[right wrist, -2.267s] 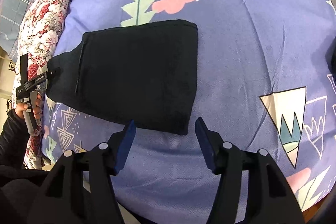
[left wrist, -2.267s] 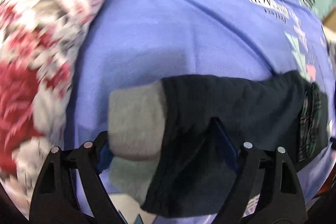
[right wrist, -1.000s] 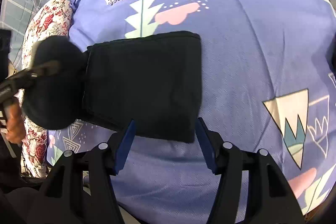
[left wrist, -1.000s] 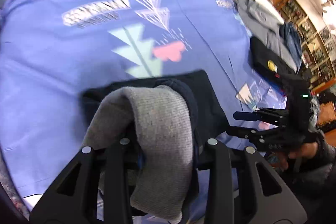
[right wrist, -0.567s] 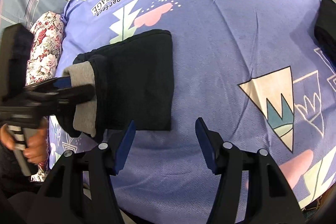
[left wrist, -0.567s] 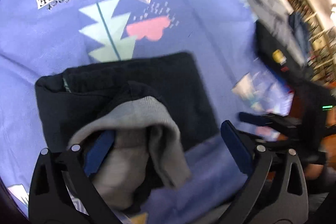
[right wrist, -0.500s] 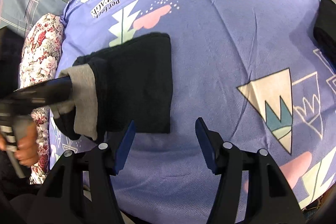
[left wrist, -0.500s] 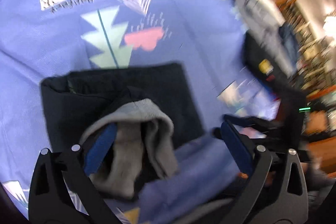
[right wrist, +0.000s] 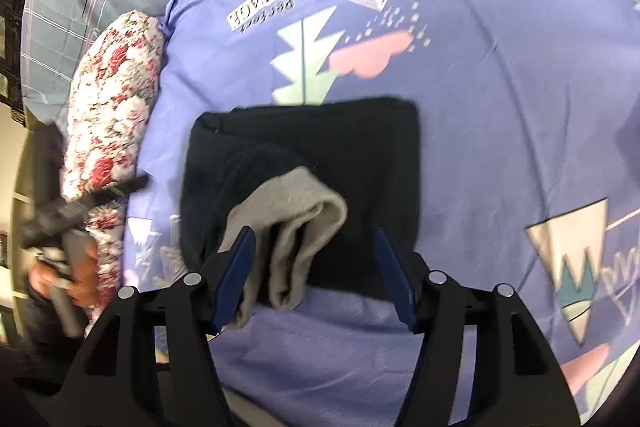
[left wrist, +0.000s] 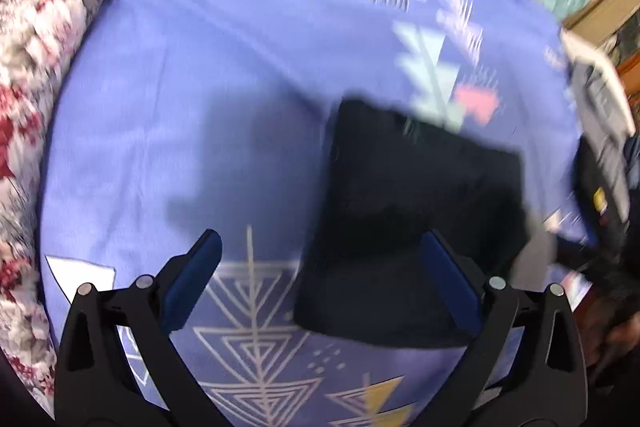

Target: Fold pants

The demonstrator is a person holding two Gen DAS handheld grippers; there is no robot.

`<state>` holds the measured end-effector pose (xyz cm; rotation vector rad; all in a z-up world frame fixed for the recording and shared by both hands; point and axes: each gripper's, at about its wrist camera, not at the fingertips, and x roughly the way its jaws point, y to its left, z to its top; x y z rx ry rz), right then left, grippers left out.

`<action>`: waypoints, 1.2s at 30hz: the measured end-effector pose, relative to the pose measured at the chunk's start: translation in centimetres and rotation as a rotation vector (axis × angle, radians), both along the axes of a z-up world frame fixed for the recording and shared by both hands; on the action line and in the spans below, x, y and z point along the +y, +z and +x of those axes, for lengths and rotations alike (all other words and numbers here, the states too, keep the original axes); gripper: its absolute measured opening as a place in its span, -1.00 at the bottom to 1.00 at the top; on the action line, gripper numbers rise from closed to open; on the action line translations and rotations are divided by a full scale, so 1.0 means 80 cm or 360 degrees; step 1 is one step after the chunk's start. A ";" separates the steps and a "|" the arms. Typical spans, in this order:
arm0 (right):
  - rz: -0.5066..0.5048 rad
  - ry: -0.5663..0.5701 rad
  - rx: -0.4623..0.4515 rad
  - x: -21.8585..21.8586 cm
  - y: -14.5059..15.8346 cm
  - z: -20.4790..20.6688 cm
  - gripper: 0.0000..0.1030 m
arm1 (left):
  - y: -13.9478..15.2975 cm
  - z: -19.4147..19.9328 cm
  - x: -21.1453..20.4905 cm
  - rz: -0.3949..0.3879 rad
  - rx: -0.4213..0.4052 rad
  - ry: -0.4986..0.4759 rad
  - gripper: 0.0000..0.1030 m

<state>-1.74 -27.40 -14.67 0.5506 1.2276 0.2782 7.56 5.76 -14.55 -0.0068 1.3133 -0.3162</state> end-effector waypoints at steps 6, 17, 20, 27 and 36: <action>0.0185 -0.0015 0.0031 0.004 0.004 -0.005 0.22 | -0.049 -0.023 -0.013 0.0044 0.0111 -0.0018 0.96; 0.0203 -0.0057 0.0169 0.017 -0.028 0.021 0.22 | -0.055 -0.017 -0.013 0.0002 0.0133 0.0007 0.96; 0.0207 0.0009 0.0233 0.038 -0.043 0.027 0.22 | -0.056 -0.016 -0.011 -0.0005 0.0130 0.0008 0.96; 0.0104 0.0179 0.0075 0.057 -0.010 0.032 -0.65 | -0.037 -0.017 -0.004 -0.0040 0.0102 0.0001 0.96; -0.0104 0.0291 -0.0116 0.009 0.043 0.052 -0.66 | 0.021 -0.012 -0.019 -0.0144 -0.0124 -0.0126 0.96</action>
